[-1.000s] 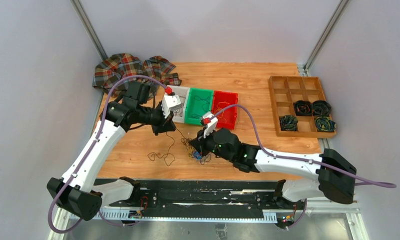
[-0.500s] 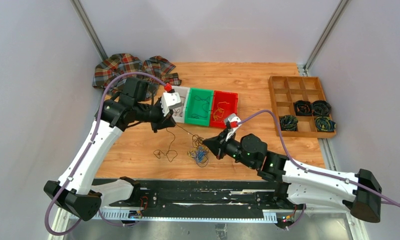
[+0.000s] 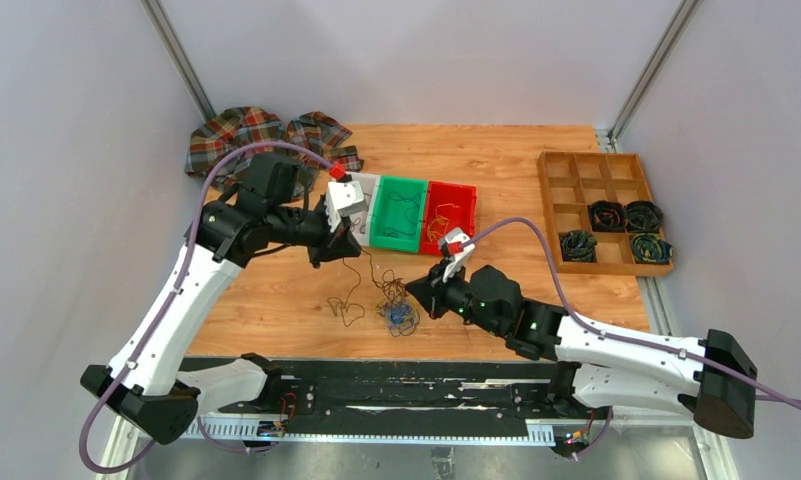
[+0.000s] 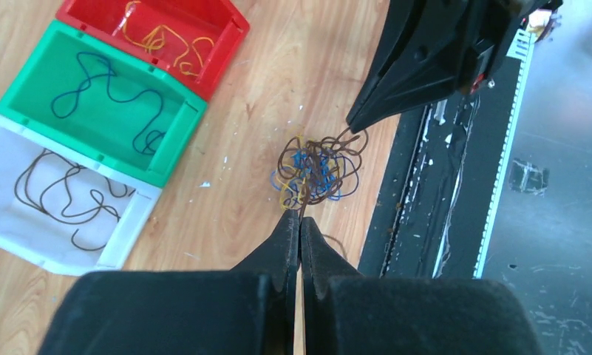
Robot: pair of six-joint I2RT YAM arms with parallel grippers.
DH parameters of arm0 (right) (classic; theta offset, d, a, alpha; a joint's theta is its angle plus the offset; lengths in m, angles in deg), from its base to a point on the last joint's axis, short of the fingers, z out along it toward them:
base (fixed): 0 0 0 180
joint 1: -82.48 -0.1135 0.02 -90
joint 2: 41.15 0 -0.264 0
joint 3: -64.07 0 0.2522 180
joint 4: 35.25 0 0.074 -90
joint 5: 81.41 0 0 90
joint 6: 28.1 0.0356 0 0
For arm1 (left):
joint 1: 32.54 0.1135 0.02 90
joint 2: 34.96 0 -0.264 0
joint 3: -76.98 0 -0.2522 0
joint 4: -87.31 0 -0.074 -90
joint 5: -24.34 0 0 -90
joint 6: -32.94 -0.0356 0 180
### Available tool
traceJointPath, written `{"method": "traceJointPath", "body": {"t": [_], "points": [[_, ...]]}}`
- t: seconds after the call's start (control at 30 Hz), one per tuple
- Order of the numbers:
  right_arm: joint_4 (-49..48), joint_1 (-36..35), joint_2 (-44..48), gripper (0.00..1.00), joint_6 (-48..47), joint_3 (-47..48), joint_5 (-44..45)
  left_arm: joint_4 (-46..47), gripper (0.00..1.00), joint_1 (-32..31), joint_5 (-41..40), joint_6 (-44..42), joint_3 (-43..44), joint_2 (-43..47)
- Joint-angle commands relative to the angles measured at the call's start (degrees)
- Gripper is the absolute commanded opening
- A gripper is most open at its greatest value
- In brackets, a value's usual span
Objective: Untangle the cables
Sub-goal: Untie the cable, then place the cable in the bin.
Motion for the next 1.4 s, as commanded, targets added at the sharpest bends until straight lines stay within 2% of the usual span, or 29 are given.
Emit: {"method": "traceJointPath", "body": {"t": [0.0,0.07,0.17,0.37,0.63,0.9,1.0,1.1,1.17,1.23,1.3,1.37], "points": [[3.54,-0.29,-2.89,0.01,-0.35,4.34,6.58,0.61,0.00,-0.48,1.61,3.12,5.31,0.89],[7.24,-0.29,-3.00,0.00,0.13,2.70,12.03,0.33,0.00,-0.48,0.04,2.63,8.40,1.48],[8.47,-0.29,-0.30,0.01,0.74,-2.75,14.23,-0.20,0.00,-0.48,-4.00,0.88,13.19,1.70],[18.31,-0.28,8.04,0.01,6.61,-9.86,21.20,-1.62,0.00,-0.48,-14.02,-4.61,22.56,0.82],[28.73,-0.29,9.28,0.01,12.83,-10.61,25.04,-2.06,0.00,-0.48,-22.22,-11.73,35.87,-1.95],[34.29,-0.29,9.57,0.00,15.75,-10.76,27.26,-0.49,0.00,-0.48,-28.30,-9.47,53.66,-8.66],[35.62,-0.29,9.78,0.01,16.70,-10.57,28.04,5.71,0.00,-0.48,-33.67,-8.90,55.08,-8.67],[37.07,-0.29,8.95,0.00,17.54,-10.51,28.50,20.62,0.00,-0.48,-41.25,-7.70,50.09,-5.51],[37.74,-0.29,8.67,0.00,17.98,-10.48,28.17,29.03,0.01,-0.48,-43.32,-7.48,46.63,-3.62],[37.52,-0.29,9.35,0.00,17.08,-10.16,26.96,29.94,0.00,-0.48,-42.36,-6.54,49.54,-4.75],[36.48,-0.29,10.98,0.01,14.91,-9.66,25.95,26.30,0.00,-0.48,-39.96,-4.75,54.66,-7.12],[34.77,-0.29,13.83,0.01,12.29,-9.47,25.43,23.80,0.00,-0.48,-36.94,-3.84,55.36,-7.52]]}}
